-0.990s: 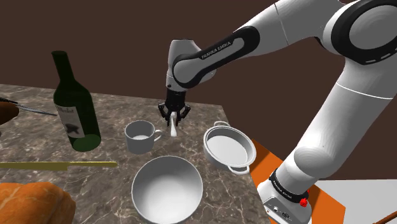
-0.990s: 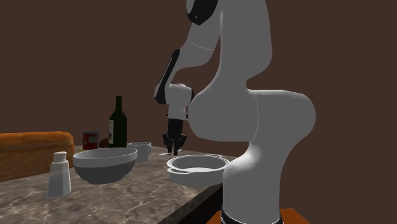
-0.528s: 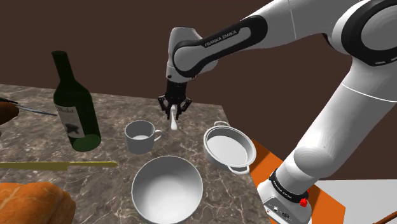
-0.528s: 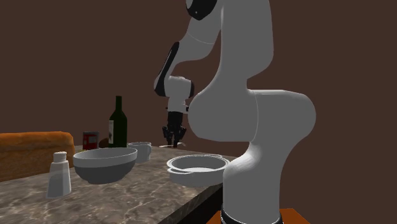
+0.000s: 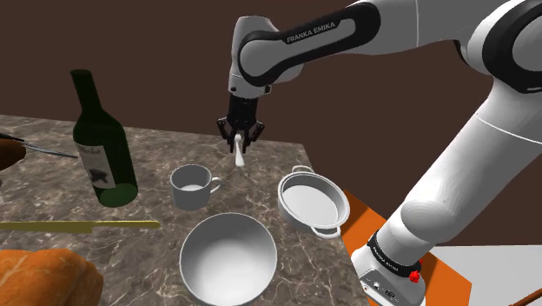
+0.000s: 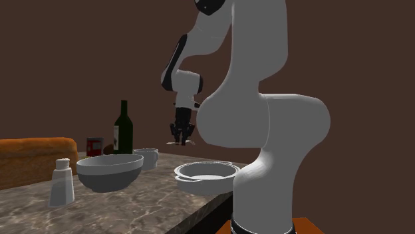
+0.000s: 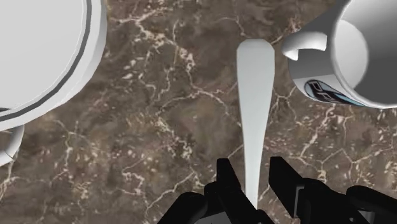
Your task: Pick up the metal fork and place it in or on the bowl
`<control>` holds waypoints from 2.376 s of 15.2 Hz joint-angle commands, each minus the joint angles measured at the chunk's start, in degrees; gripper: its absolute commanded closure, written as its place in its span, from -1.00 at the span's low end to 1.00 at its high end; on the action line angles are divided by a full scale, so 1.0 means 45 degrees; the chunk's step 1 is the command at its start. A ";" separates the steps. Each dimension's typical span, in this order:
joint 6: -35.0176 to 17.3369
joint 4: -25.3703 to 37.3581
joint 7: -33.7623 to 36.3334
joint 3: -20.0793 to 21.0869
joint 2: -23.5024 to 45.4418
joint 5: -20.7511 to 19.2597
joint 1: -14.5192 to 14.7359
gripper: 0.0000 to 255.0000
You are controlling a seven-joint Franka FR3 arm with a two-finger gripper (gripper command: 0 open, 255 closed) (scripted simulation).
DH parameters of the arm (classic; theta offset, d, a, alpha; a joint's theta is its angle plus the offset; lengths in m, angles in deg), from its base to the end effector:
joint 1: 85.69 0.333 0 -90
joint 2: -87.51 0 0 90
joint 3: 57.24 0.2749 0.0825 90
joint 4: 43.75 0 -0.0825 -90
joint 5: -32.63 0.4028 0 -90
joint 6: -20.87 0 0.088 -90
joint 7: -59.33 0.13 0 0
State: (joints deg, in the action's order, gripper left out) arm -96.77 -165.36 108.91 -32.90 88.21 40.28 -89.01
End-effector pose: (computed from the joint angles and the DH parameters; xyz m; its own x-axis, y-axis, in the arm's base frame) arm 0.5079 0.2058 0.3258 0.8362 -0.5291 -0.1441 -0.5362 -0.8440 -0.0122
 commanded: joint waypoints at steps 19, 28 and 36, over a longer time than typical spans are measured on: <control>0.1662 -0.0501 0.1187 0.0762 -0.2556 0.1270 0.0834 1.00; 0.1291 -0.1920 0.3121 0.2146 -0.4179 0.2643 0.2206 1.00; 0.0939 -0.2206 0.5274 0.3735 -0.4762 0.3602 0.3347 1.00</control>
State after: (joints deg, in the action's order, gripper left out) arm -92.47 -175.56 131.21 -17.06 66.85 56.11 -74.50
